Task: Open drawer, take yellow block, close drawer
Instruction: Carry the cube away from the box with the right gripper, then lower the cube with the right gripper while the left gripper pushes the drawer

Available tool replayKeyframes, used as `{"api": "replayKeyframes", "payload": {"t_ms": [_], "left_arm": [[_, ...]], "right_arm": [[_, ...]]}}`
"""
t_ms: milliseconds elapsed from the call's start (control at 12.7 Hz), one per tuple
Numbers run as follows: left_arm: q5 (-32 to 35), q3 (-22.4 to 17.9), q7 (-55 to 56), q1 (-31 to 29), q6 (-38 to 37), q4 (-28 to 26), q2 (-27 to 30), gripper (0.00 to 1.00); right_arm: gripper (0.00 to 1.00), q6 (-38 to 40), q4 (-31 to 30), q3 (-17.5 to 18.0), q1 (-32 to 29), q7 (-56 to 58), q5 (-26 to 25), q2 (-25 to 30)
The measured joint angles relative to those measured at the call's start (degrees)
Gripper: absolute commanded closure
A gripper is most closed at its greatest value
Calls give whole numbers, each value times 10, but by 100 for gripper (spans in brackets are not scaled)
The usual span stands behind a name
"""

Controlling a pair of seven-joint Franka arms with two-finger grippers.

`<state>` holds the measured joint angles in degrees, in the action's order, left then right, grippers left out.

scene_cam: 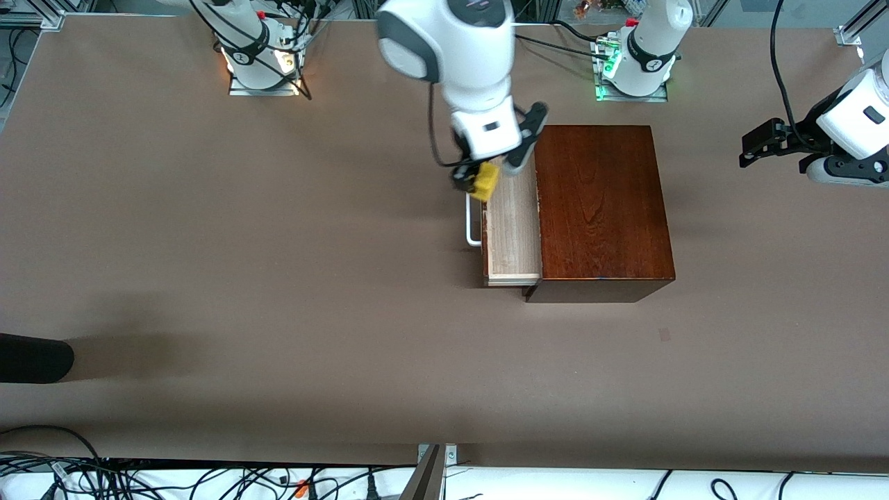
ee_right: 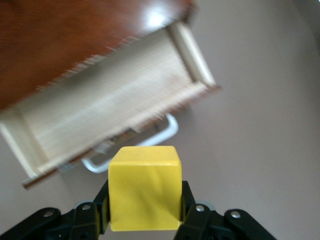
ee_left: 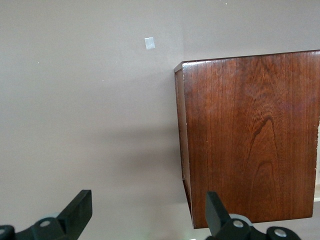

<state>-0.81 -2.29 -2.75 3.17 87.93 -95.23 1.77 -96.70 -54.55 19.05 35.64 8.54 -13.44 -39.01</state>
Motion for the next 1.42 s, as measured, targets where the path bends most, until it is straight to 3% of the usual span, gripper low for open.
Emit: {"api": "replayKeyframes", "payload": {"t_ms": [474, 711, 949, 1107, 1423], "left_arm": [[0, 1, 0, 1, 0, 1, 0, 0], [-5, 4, 0, 2, 0, 1, 0, 0], [-26, 21, -2, 6, -39, 1, 0, 0], [-51, 55, -5, 12, -72, 1, -7, 0], [-65, 165, -5, 29, -54, 14, -68, 0]], "right_arm": [[90, 61, 0, -3, -193, 118, 49, 25], [90, 119, 0, -10, -242, 121, 59, 55], [90, 157, -5, -41, -263, 120, 63, 78], [90, 141, -53, -74, -263, 115, 83, 106], [91, 29, -250, -101, -314, 101, 112, 180]]}}
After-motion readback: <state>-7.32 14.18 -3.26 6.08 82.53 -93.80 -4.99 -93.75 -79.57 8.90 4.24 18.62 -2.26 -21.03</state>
